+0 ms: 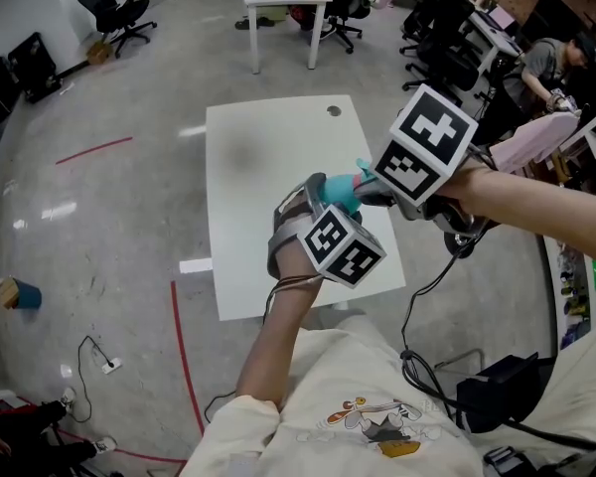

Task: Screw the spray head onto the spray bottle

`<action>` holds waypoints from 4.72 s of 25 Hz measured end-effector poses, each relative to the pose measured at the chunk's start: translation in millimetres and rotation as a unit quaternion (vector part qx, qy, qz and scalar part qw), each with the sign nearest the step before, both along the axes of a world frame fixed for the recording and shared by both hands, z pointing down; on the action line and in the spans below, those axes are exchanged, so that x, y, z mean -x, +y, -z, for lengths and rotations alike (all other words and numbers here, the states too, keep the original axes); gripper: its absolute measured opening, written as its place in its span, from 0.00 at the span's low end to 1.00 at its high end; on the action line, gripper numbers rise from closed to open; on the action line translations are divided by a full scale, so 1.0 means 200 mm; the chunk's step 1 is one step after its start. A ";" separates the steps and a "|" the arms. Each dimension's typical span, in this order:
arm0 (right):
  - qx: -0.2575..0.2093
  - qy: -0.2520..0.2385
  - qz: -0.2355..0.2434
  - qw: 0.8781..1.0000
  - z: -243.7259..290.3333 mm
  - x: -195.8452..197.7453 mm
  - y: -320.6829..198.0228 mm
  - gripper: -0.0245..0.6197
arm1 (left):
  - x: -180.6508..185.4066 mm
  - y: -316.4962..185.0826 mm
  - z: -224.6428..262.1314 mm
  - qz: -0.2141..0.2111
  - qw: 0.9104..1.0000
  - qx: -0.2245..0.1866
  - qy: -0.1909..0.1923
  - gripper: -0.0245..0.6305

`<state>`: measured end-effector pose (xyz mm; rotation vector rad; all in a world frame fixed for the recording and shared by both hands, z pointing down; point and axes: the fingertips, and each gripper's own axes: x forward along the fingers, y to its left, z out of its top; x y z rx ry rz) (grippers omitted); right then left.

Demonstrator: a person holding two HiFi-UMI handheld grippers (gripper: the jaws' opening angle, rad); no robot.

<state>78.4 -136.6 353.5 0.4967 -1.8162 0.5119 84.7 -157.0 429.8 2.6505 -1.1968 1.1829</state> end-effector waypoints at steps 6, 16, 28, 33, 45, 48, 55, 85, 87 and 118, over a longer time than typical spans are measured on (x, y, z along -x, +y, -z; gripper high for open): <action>0.015 -0.033 0.057 0.998 0.10 -0.01 0.07 0.40 | 0.03 0.03 -0.05 -0.057 0.997 0.039 0.042 0.63; -0.096 -0.080 0.342 0.931 0.51 0.12 0.28 0.40 | 0.08 0.31 -0.02 -0.297 0.938 0.139 0.113 0.63; -0.101 -0.018 0.513 0.852 0.35 0.08 0.42 0.40 | 0.10 0.78 0.11 -0.541 0.803 0.207 0.137 0.63; -0.113 -0.025 0.584 0.803 0.30 0.15 0.52 0.40 | 0.13 0.89 0.20 -0.604 0.741 0.243 0.164 0.63; -0.094 -0.058 0.653 0.750 0.33 0.23 0.73 0.39 | 0.13 1.10 0.29 -0.688 0.658 0.267 0.147 0.63; -0.085 -0.057 0.672 0.733 0.34 0.23 0.77 0.31 | 0.13 1.10 0.30 -0.691 0.656 0.267 0.142 0.63; -0.044 -0.038 0.688 0.723 0.28 0.19 0.82 0.28 | 0.13 1.12 0.26 -0.697 0.652 0.277 0.108 0.63; -0.006 0.043 0.444 0.895 0.07 0.04 0.32 0.24 | -0.07 0.45 0.04 -0.343 0.919 0.174 0.085 0.63; -0.007 0.042 0.426 0.904 0.06 0.04 0.29 0.24 | -0.07 0.43 0.03 -0.320 0.929 0.167 0.086 0.63; 0.007 -0.041 0.034 0.999 0.05 0.04 0.06 0.24 | 0.10 0.02 0.09 -0.009 0.994 -0.091 -0.060 0.63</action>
